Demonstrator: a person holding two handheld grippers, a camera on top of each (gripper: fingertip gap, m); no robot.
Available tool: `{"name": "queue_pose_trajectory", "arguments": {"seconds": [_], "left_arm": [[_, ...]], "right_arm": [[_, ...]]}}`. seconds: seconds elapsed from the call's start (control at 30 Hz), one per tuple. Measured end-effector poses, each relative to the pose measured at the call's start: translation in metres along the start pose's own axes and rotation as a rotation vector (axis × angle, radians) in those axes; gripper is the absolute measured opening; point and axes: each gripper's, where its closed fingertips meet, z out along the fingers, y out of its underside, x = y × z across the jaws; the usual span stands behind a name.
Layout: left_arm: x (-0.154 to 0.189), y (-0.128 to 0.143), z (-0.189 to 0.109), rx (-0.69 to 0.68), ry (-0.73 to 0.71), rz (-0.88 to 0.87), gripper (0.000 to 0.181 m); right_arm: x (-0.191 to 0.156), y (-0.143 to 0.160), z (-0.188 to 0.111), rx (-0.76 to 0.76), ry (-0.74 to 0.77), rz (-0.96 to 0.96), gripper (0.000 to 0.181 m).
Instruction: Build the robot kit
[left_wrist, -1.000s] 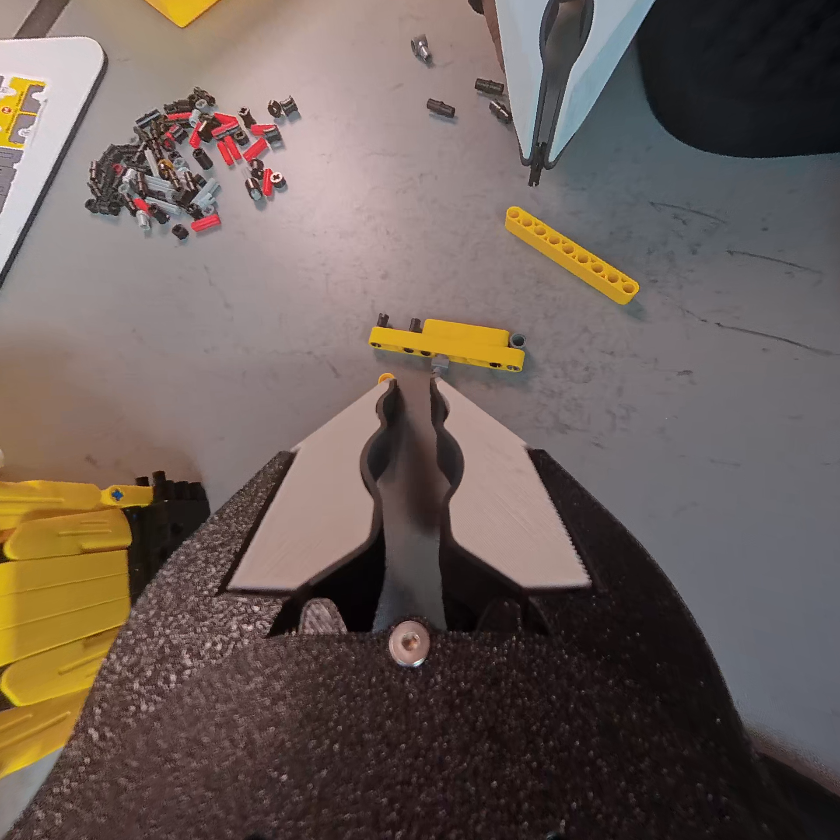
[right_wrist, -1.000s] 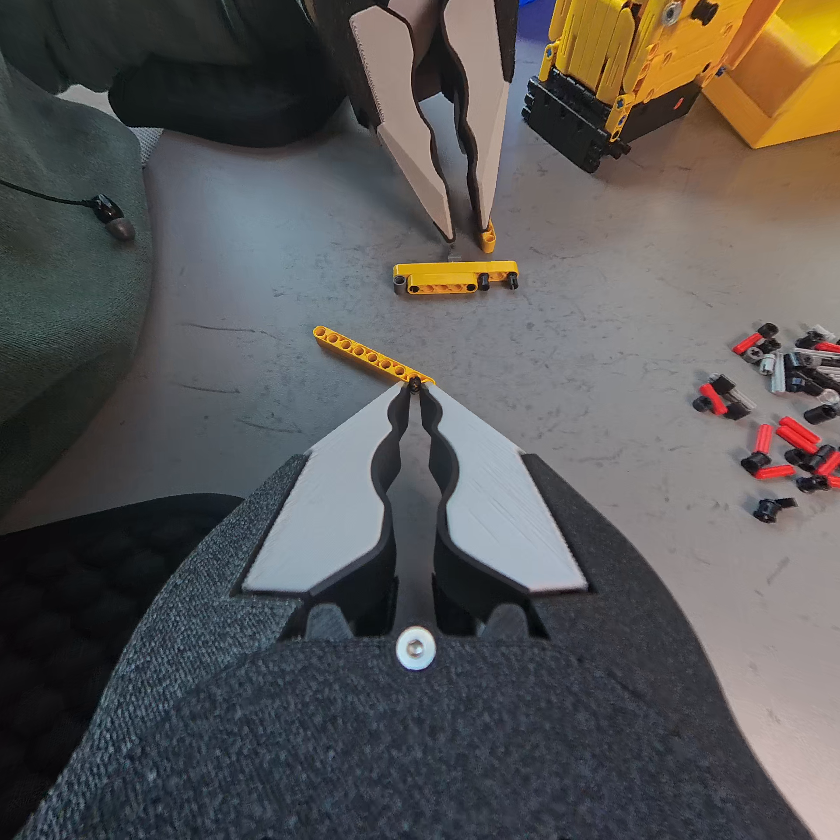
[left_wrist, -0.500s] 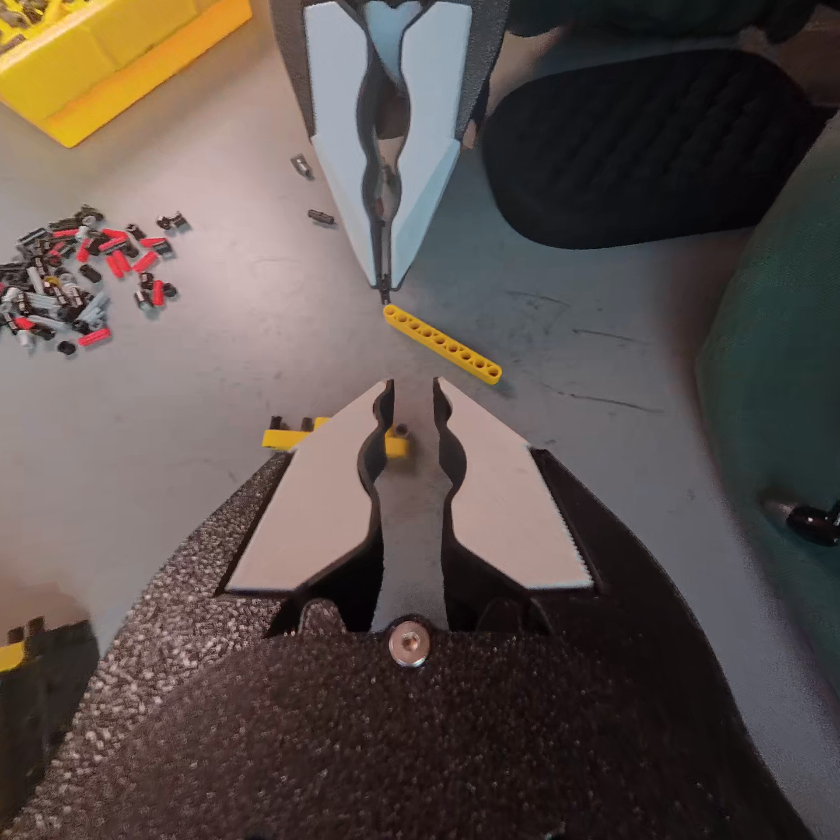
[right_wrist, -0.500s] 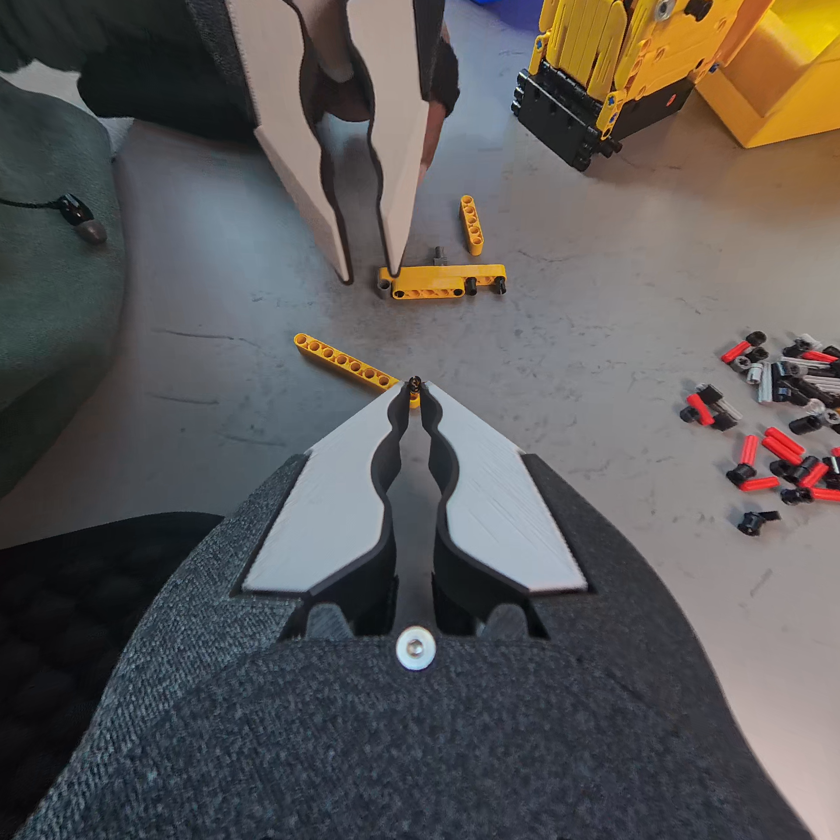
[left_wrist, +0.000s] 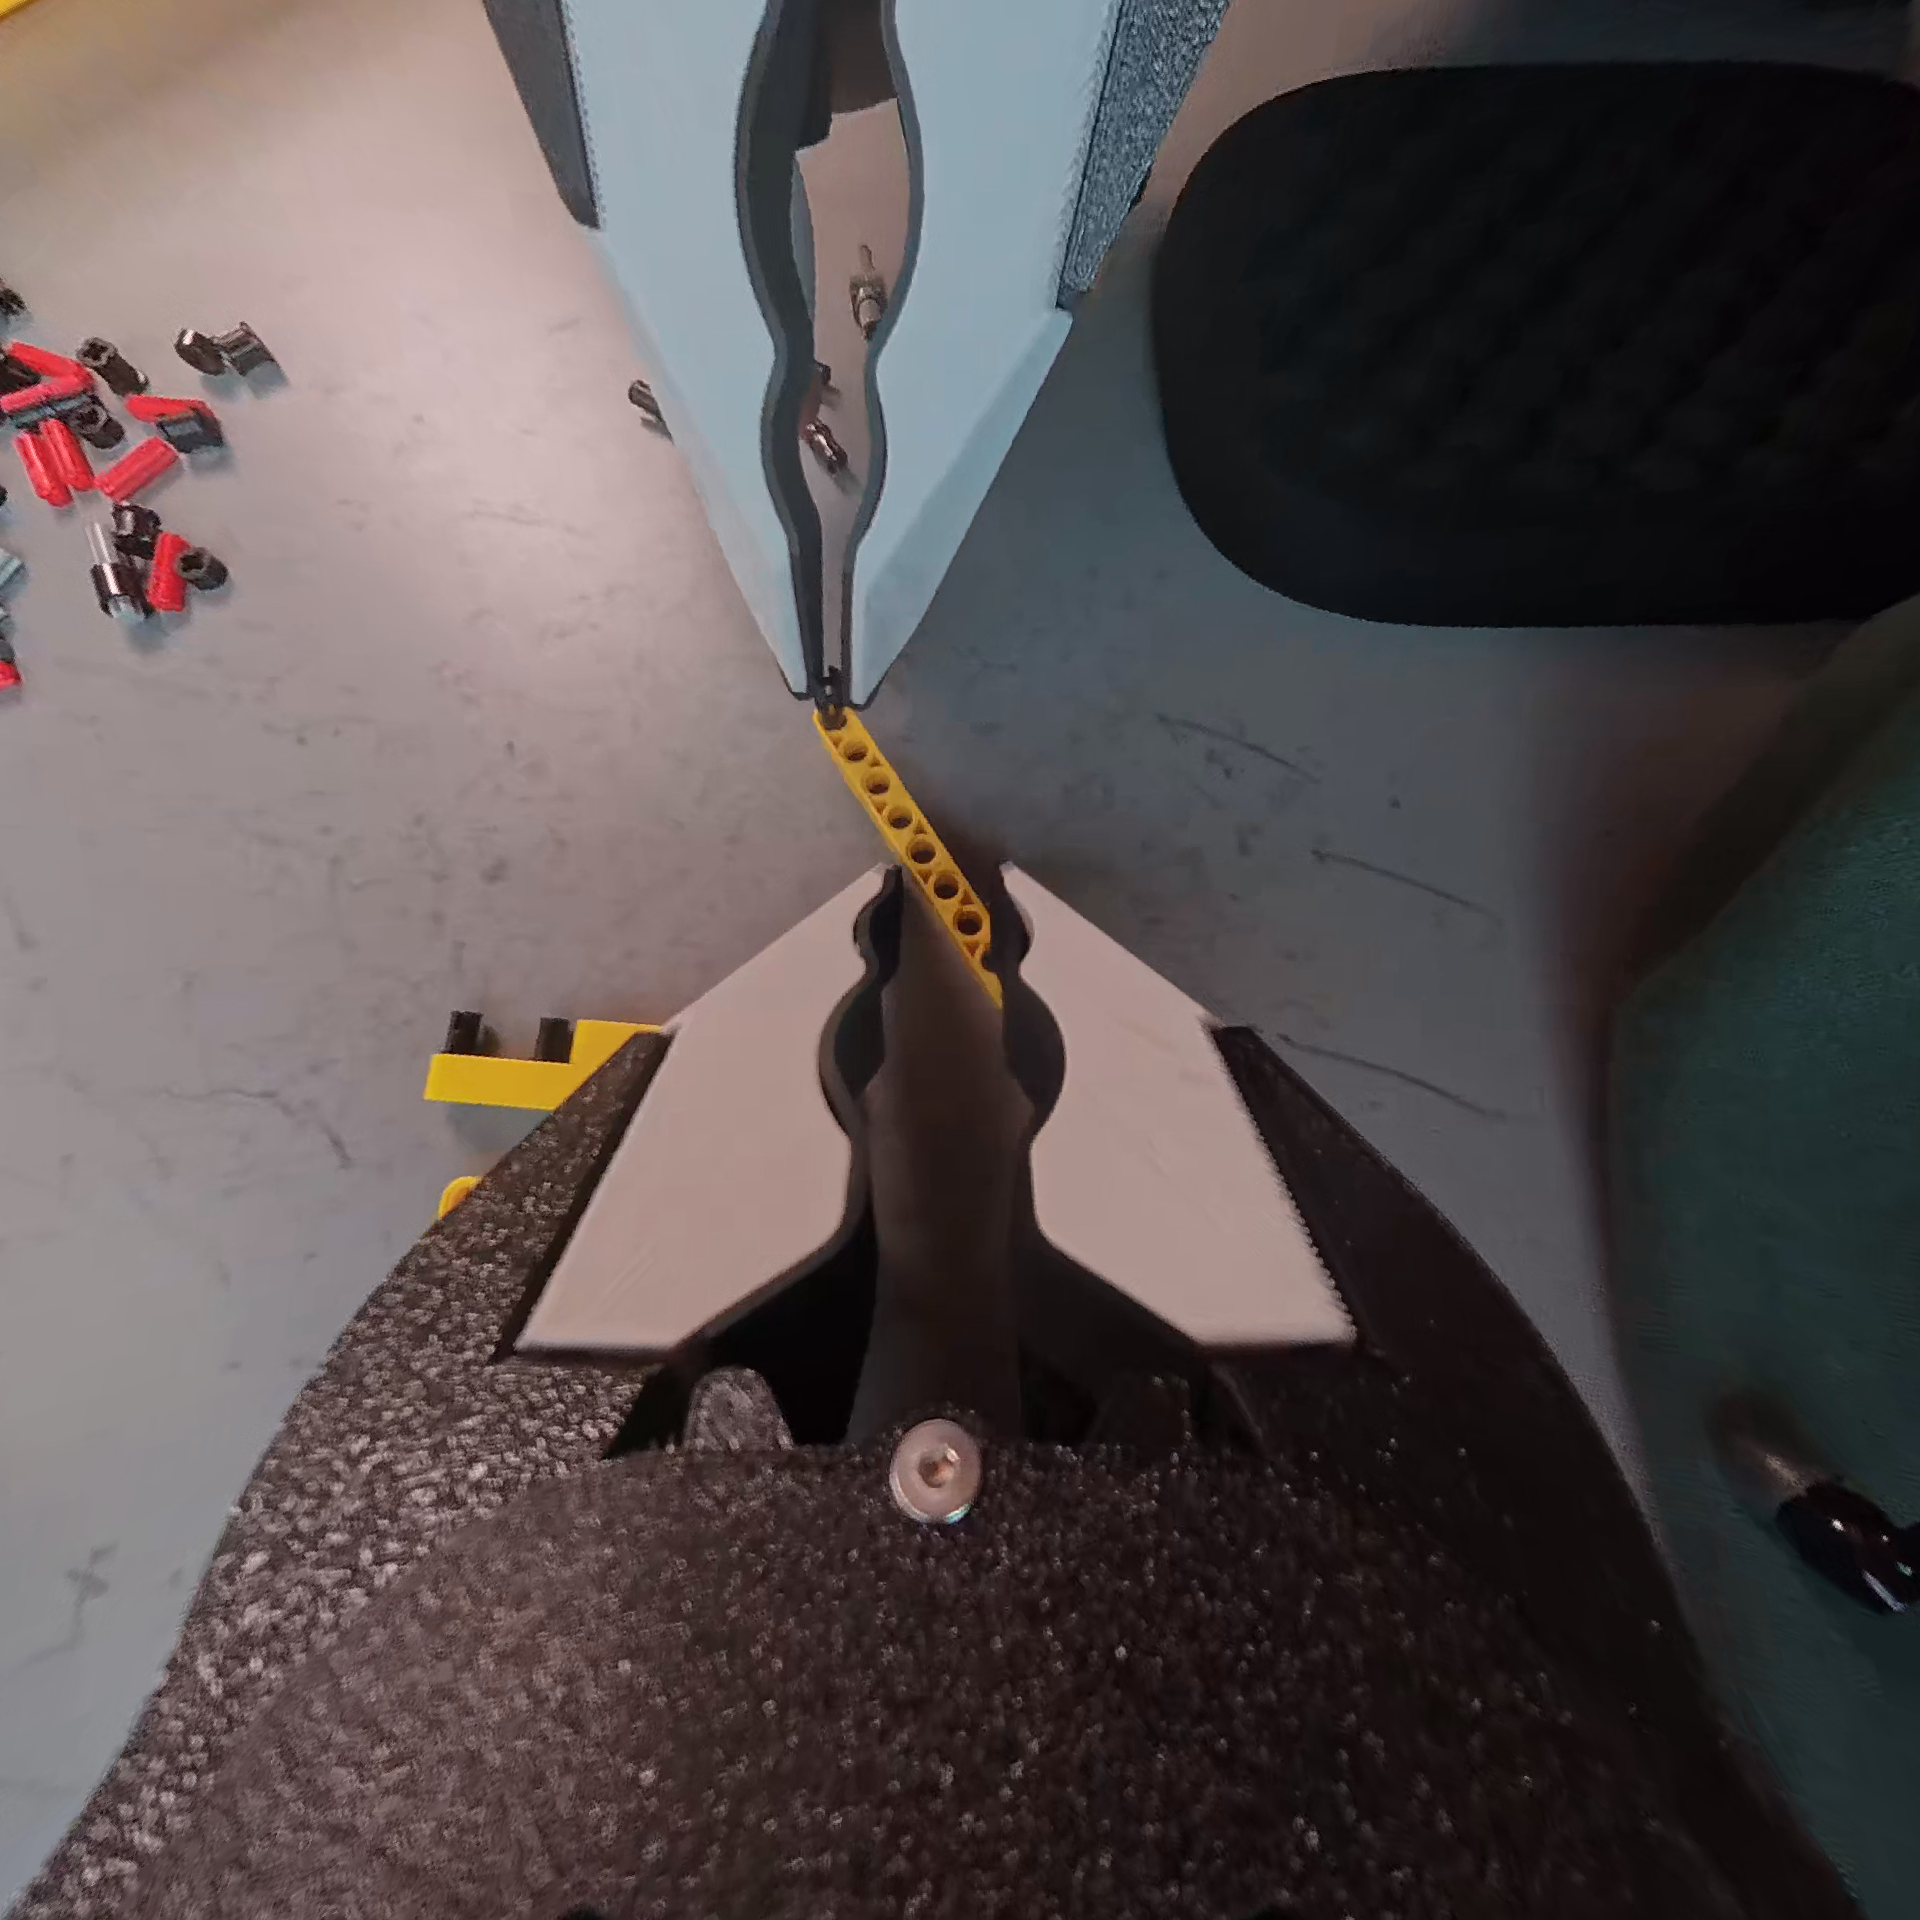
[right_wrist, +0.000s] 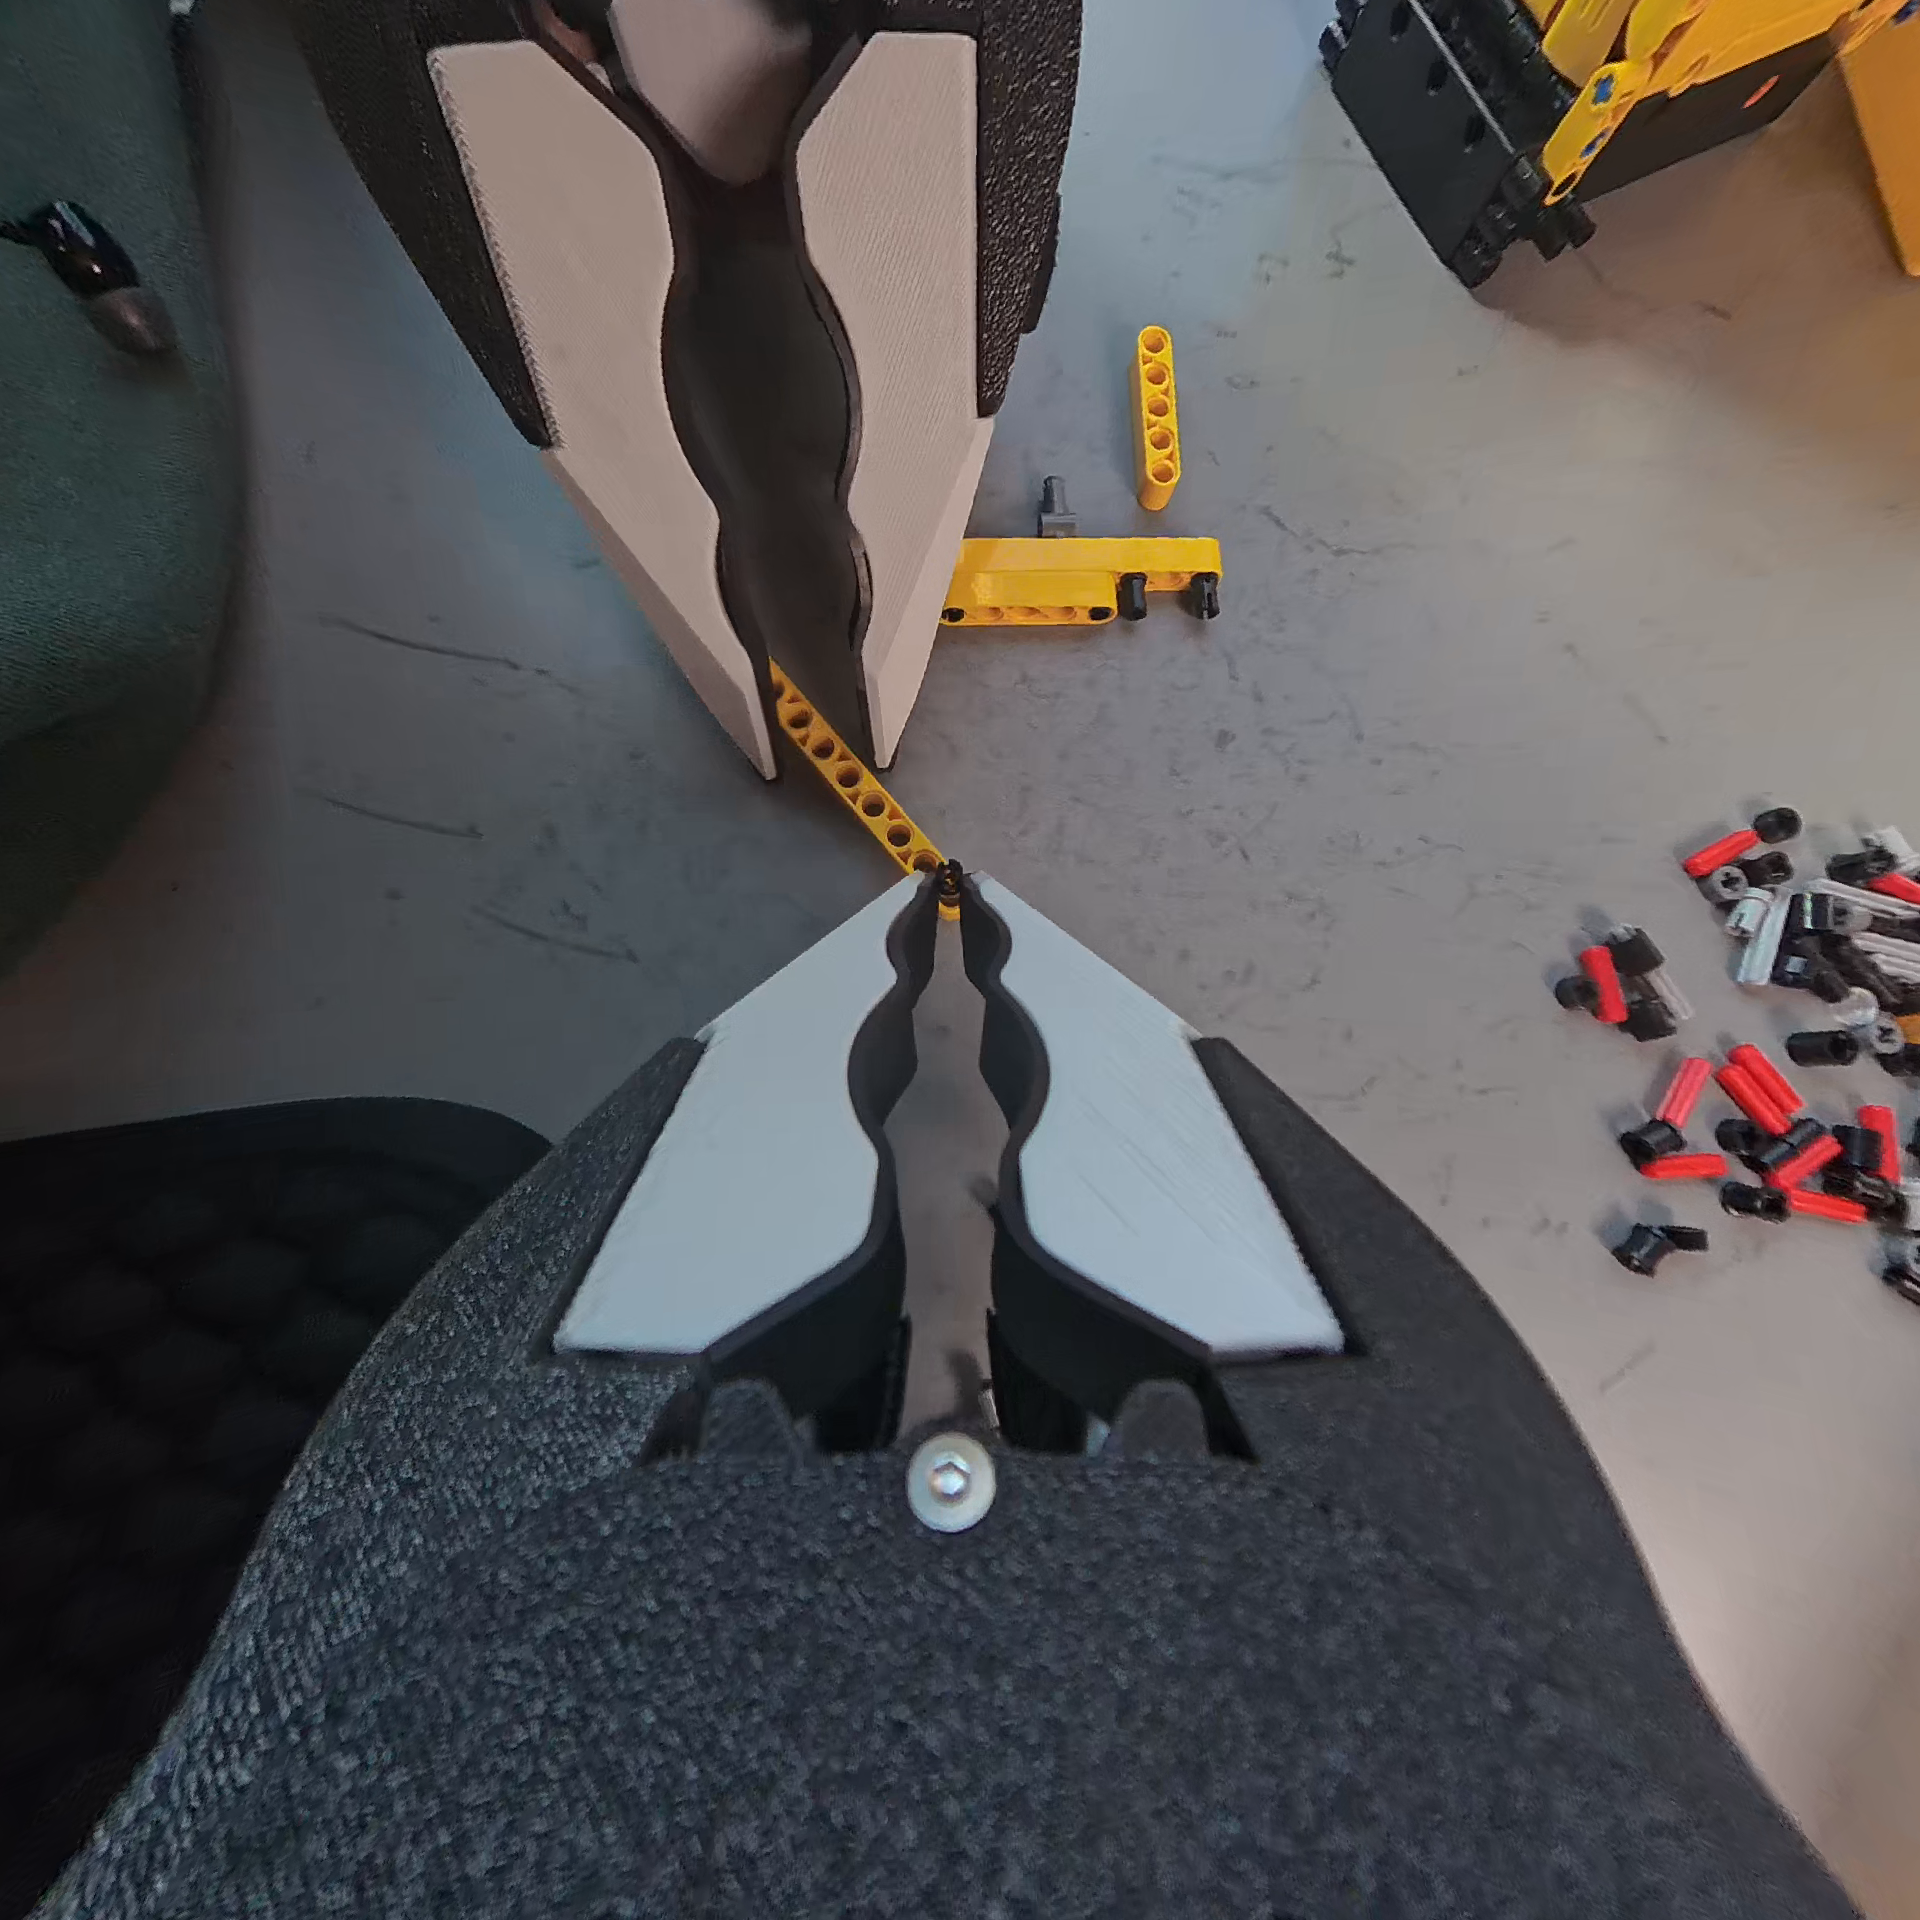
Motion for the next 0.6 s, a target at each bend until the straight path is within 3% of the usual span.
{"name": "queue_pose_trajectory", "arguments": {"seconds": [0.6], "left_arm": [[-0.0067, 0.006, -0.0054, 0.0, 0.09, 0.018, 0.01]], "right_arm": [[-0.0045, -0.0009, 0.002, -0.141, -0.104, -0.065, 0.003]]}}
